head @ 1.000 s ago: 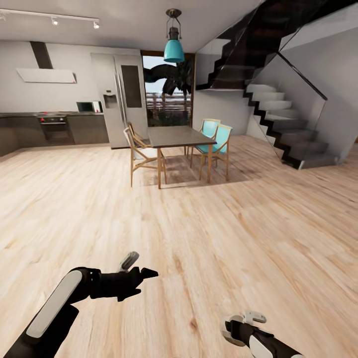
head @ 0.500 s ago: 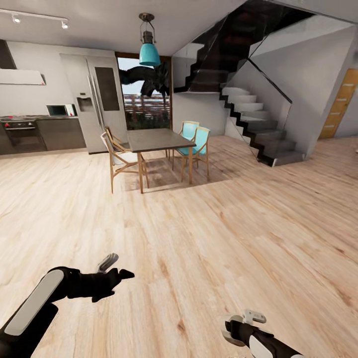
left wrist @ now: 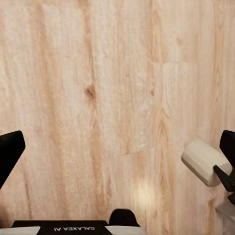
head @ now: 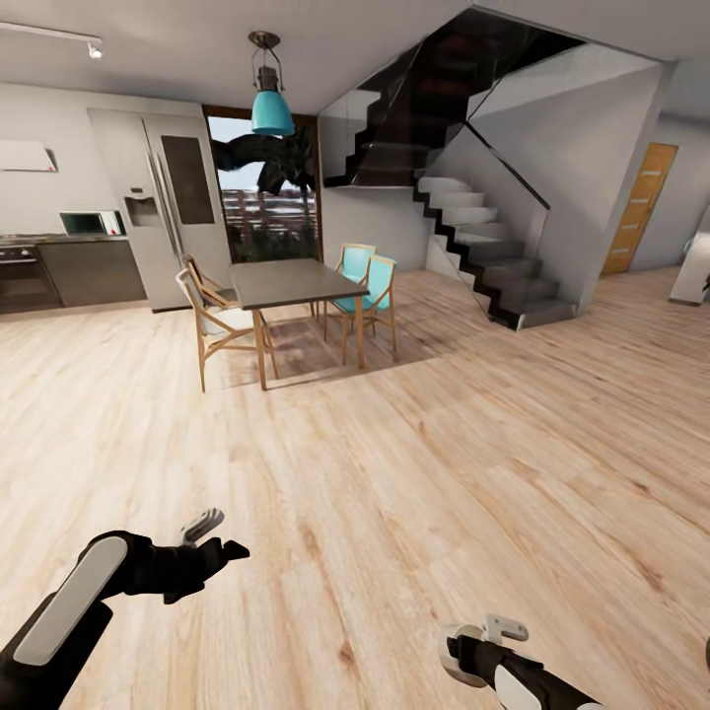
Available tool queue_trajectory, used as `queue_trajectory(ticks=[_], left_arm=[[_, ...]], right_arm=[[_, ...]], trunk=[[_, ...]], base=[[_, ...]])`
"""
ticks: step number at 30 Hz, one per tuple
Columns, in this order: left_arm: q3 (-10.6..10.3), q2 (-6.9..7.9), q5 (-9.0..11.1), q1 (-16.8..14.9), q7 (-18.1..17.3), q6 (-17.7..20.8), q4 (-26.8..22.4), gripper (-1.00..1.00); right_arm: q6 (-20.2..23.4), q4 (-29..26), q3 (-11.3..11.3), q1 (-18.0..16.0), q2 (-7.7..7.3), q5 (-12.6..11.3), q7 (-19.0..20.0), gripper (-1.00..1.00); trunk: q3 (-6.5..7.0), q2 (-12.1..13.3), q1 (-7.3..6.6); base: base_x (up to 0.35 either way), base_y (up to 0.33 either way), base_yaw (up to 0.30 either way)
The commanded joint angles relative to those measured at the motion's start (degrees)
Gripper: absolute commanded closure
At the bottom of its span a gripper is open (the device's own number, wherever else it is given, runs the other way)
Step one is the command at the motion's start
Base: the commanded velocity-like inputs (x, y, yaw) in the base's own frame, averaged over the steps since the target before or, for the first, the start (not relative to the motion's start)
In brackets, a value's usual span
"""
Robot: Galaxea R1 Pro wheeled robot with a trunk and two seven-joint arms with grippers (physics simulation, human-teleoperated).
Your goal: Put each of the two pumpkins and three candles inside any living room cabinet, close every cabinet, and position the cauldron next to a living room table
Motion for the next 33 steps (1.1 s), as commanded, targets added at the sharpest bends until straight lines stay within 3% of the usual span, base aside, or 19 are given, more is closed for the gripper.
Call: queue_trajectory(ticks=[1,12,25,33], left_arm=[[-0.1,0.03,0.5,0.0,0.6,0.0,-0.1,-1.00],[1.5,0.10,0.5,0.0,0.3,0.0,-0.2,-1.00],[1.5,0.11,0.5,0.0,0.3,0.0,-0.2,-1.00],[1.5,0.11,0.5,0.0,0.3,0.0,-0.2,-1.00]], right_arm=[[0.2,-0.2,0.4,0.0,-0.07,-0.4,-0.4,1.00],[0.3,-0.2,0.4,0.0,-0.07,-0.4,-0.3,1.00],[0.2,-0.2,0.5,0.0,0.01,-0.4,-0.3,1.00],[0.2,0.4,0.5,0.0,-0.02,-0.4,-0.3,1.00]], trunk=[[0.13,0.4,-0.23],[0.13,0.4,-0.23],[-0.50,0.4,-0.23],[-1.07,0.4,-0.23]], base=[[0.000,0.000,-0.002],[-0.013,0.000,0.000],[-0.281,0.002,-0.118],[-0.126,0.118,-0.155]])
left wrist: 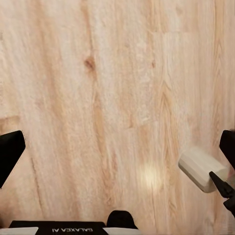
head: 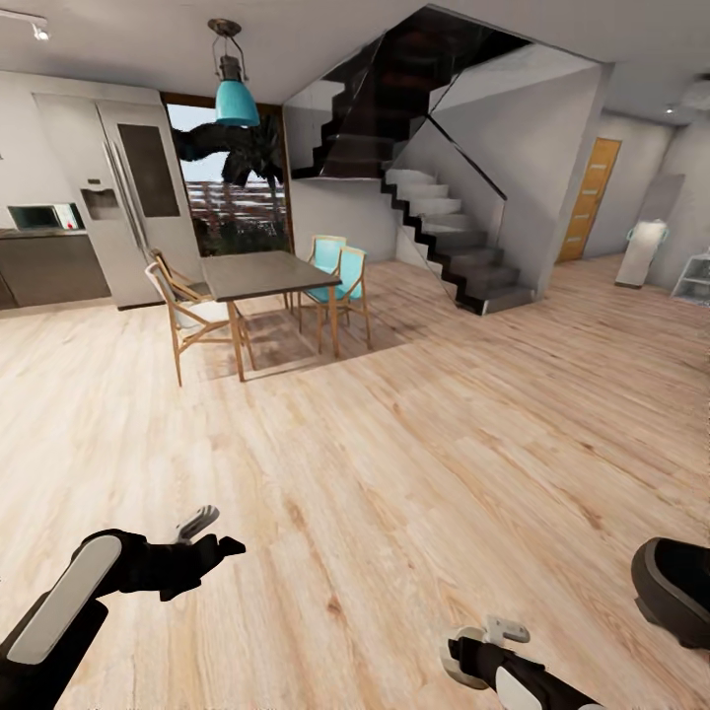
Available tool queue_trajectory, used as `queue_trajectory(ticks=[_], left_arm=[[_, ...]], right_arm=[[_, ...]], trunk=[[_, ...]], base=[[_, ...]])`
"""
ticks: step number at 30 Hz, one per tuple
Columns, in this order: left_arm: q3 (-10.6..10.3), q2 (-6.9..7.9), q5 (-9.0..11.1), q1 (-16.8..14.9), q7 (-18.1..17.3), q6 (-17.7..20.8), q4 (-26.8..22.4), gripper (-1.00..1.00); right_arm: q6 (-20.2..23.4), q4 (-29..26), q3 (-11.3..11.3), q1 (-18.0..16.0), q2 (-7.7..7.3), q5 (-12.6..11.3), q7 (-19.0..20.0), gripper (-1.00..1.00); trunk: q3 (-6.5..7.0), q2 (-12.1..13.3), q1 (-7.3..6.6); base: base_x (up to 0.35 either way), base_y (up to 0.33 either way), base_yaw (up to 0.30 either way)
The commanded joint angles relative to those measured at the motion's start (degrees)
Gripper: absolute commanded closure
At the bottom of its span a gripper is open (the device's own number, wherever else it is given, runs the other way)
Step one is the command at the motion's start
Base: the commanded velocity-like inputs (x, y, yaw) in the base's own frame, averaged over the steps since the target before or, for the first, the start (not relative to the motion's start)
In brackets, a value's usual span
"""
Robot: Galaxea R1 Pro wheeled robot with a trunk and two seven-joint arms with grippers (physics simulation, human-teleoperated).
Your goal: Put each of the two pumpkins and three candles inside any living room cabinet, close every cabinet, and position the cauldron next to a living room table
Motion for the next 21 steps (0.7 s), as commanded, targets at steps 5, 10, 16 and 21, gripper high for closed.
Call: queue_trajectory(ticks=[5,10,16,21], left_arm=[[-0.1,0.04,0.6,0.0,0.6,0.0,0.0,-1.00],[-0.1,0.04,0.6,0.0,0.6,0.0,0.0,-1.00],[-0.1,0.04,0.6,0.0,0.5,0.0,0.0,-1.00],[-0.1,0.04,0.6,0.0,0.5,0.0,-0.1,-1.00]], right_arm=[[0.2,-0.4,0.4,0.0,-0.03,-0.3,-0.4,1.00],[0.2,-0.6,0.4,0.0,-0.09,-0.3,-0.4,1.00],[0.2,-0.7,0.3,0.0,-0.10,-0.3,-0.4,1.00],[0.3,-0.7,0.3,0.0,-0.12,-0.4,-0.4,1.00]], trunk=[[-0.15,0.0,-0.02],[-0.16,0.0,-0.02],[-0.16,0.0,-0.02],[-0.16,0.0,-0.02]], base=[[-0.107,0.255,-0.019],[-0.103,0.264,-0.002],[-0.022,0.119,0.000],[-0.001,0.007,0.000]])
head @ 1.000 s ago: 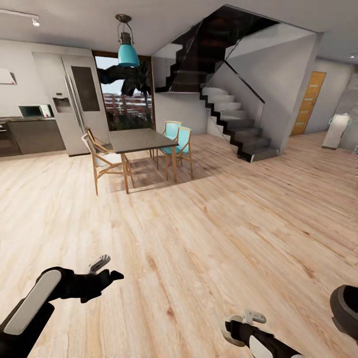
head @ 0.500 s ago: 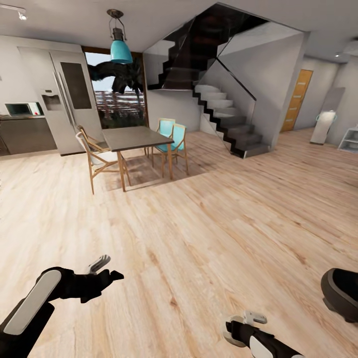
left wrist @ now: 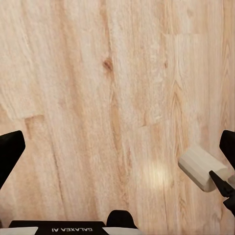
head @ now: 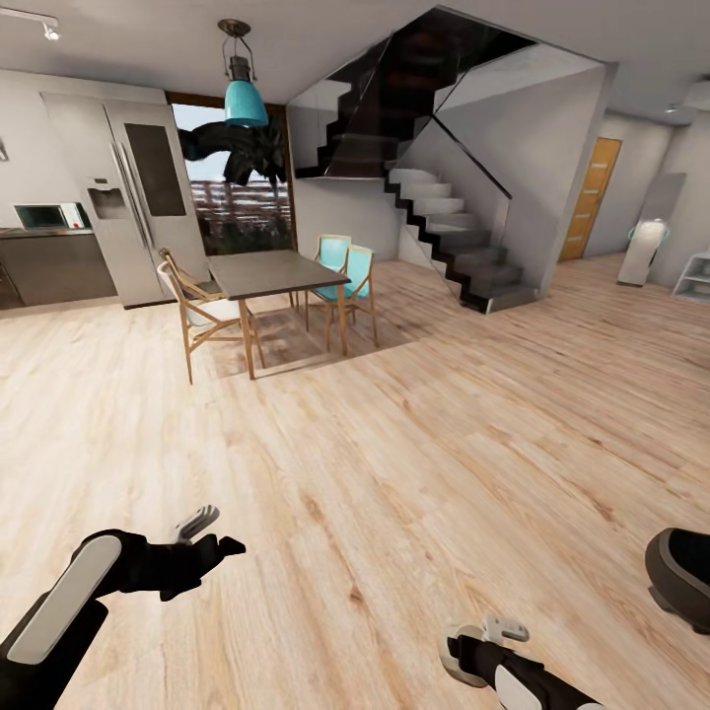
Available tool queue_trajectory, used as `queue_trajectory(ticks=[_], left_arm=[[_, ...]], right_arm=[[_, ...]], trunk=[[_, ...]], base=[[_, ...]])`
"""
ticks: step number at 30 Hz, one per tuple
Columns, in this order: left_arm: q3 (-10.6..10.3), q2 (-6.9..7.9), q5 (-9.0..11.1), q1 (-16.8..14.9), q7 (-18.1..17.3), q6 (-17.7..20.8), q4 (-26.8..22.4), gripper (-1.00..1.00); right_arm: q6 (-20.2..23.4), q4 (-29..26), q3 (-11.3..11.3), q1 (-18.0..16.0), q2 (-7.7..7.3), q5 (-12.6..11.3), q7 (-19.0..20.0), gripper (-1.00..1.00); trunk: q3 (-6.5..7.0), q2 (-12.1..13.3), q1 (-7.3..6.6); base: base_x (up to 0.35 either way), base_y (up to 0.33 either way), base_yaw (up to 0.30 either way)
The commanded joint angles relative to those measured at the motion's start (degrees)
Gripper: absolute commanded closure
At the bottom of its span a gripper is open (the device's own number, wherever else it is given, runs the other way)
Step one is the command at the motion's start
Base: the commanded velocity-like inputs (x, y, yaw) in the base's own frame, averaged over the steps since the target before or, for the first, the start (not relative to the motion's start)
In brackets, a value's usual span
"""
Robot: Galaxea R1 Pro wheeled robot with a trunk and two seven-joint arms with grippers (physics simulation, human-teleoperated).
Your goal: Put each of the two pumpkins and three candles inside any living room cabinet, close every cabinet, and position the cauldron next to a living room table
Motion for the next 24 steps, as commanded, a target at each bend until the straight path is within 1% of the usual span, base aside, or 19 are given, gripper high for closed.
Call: queue_trajectory(ticks=[1,7,12,14,24], left_arm=[[-0.1,0.04,0.6,0.0,0.6,0.0,-0.1,-1.00],[-0.1,0.03,0.6,0.0,0.6,0.0,-0.1,-1.00],[-0.1,0.02,0.6,0.0,0.7,0.0,0.0,-1.00],[-0.1,0.03,0.6,0.0,0.7,0.0,0.0,-1.00],[-0.1,0.00,0.6,0.0,0.7,0.0,0.0,-1.00]], right_arm=[[0.3,-0.2,0.4,0.0,-0.10,-0.4,-0.4,1.00],[0.3,-0.2,0.3,0.0,-0.14,-0.4,-0.4,1.00],[0.3,-0.2,0.3,0.0,-0.16,-0.4,-0.4,1.00],[0.3,-0.1,0.3,0.0,-0.15,-0.4,-0.4,1.00],[0.3,-0.1,0.3,0.0,-0.20,-0.4,-0.4,1.00]], trunk=[[-0.05,0.0,-0.01],[-0.05,0.0,-0.01],[-0.05,0.0,-0.01],[-0.05,0.0,-0.01],[-0.05,0.0,-0.01]], base=[[0.000,0.001,0.000],[-0.030,0.000,0.000],[-0.229,0.000,0.000],[-0.110,0.000,0.000],[-0.012,0.000,0.000]])
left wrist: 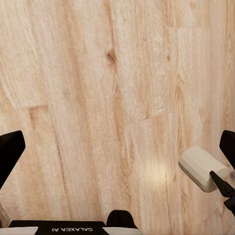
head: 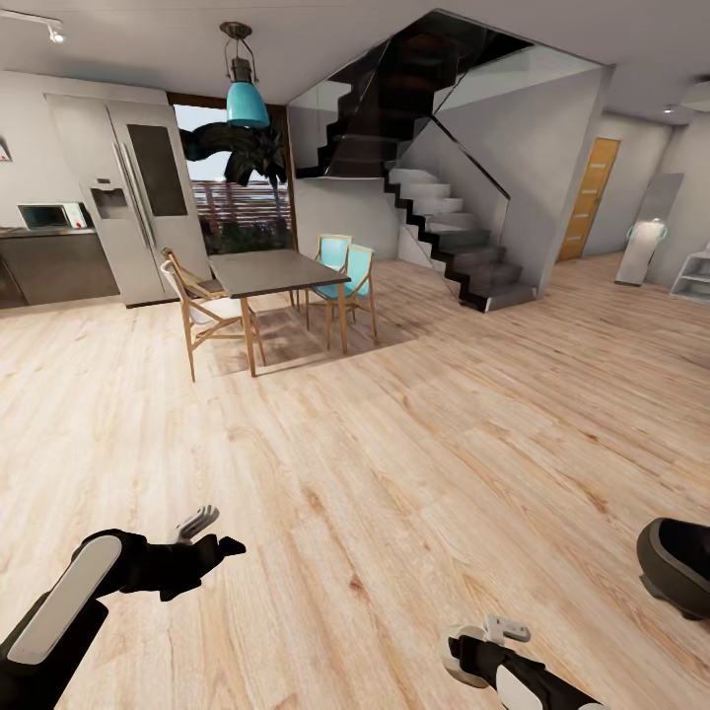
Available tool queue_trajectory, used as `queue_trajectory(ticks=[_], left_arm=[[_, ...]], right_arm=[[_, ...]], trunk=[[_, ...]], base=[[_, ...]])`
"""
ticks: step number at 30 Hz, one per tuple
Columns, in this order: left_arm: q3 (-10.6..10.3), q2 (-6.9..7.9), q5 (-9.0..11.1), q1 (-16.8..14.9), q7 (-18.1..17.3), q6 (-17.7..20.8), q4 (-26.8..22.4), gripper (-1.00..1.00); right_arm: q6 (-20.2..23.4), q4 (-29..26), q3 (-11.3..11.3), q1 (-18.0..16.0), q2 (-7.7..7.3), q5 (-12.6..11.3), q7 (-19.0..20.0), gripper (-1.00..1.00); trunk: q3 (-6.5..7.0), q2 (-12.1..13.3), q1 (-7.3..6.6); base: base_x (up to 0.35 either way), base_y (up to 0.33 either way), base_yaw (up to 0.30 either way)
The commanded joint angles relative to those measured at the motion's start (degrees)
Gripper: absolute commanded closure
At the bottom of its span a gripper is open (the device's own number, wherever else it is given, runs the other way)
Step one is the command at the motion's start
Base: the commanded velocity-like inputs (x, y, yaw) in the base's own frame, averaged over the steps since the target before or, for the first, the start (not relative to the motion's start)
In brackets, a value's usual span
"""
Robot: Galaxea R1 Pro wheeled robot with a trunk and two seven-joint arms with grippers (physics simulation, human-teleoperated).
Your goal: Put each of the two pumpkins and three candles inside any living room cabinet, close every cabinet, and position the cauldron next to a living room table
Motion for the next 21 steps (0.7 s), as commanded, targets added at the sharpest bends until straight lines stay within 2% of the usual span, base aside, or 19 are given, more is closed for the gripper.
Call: queue_trajectory(ticks=[1,10,15,21], left_arm=[[-0.1,0.04,0.6,0.0,0.6,0.0,0.0,-1.00],[-0.3,0.04,0.6,0.0,0.6,0.0,0.0,-1.00],[-0.4,0.07,0.6,0.0,0.6,0.0,0.0,-1.00],[-0.5,0.06,0.6,0.0,0.6,0.0,0.0,-1.00]], right_arm=[[0.2,-0.2,0.4,0.0,-0.08,-0.3,-0.4,1.00],[0.2,-0.3,0.4,0.0,-0.08,-0.3,-0.3,1.00],[0.3,-0.4,0.4,0.0,-0.09,-0.3,-0.3,1.00],[0.5,-0.4,0.4,0.0,-0.12,-4.2,-0.1,1.00]], trunk=[[-0.05,0.0,-0.01],[-0.05,0.0,-0.01],[-0.05,0.0,-0.01],[-0.13,0.0,-0.01]], base=[[0.000,0.021,0.000],[0.075,0.178,0.000],[0.101,0.043,0.000],[0.017,0.003,-0.139]])
